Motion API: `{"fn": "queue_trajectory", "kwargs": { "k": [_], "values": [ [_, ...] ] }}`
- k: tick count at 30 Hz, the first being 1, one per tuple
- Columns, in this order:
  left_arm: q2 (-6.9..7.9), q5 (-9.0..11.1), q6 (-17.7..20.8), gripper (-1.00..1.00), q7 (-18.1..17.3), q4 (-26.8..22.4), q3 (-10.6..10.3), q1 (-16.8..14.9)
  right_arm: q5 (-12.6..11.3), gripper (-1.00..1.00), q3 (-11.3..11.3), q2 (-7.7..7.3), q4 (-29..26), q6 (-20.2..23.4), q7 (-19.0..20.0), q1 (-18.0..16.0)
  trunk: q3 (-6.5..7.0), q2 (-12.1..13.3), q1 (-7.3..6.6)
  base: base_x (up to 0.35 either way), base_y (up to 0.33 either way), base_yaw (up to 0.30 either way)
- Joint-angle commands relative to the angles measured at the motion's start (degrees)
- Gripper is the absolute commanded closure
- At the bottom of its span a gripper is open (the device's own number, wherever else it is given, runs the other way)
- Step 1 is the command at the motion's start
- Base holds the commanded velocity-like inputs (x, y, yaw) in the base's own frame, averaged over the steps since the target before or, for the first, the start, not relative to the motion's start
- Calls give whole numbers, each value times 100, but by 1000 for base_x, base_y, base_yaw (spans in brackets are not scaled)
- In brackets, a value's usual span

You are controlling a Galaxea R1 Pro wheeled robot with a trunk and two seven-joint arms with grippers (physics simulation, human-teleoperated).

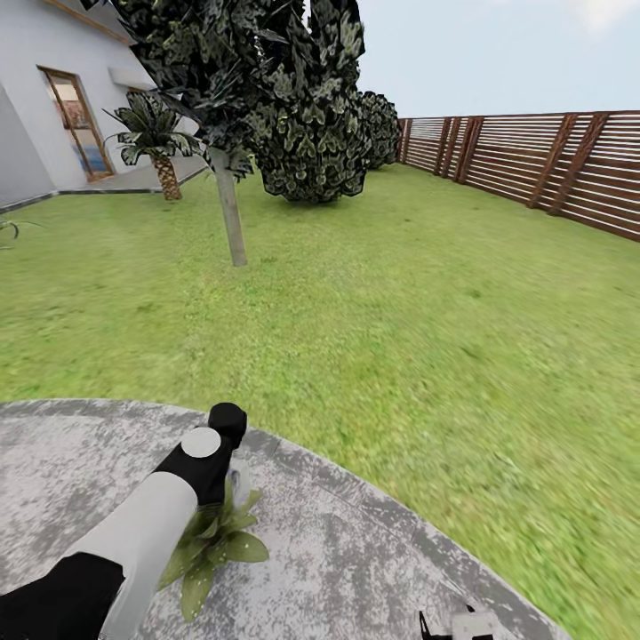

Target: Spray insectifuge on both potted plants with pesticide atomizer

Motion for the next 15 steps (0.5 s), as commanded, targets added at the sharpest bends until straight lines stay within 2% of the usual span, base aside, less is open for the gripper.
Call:
{"fn": "queue_trajectory", "kwargs": {
  "k": [1, 5, 8, 15],
  "values": [
    [1, -63, 94, 100, -40, -36, -43, -36, 69, -100, -33, 2, 5, -15, -46, -6, -5, -2, 0, 0, 0, 0],
    [-89, -194, 232, 100, -40, -164, -172, -117, 79, -100, -31, -30, -126, -40, 16, -44, -5, -2, 0, -110, 0, 0],
    [-97, -291, 335, 100, -40, -261, -258, -98, 80, -100, -24, -34, -222, -42, 20, -47, -5, -2, 0, -300, 0, 0],
    [-108, -517, 574, 100, -40, -383, -271, -84, 80, -100, -22, -35, -269, -42, 21, -48, -5, -2, 0, -336, 0, 0]
  ]
}}
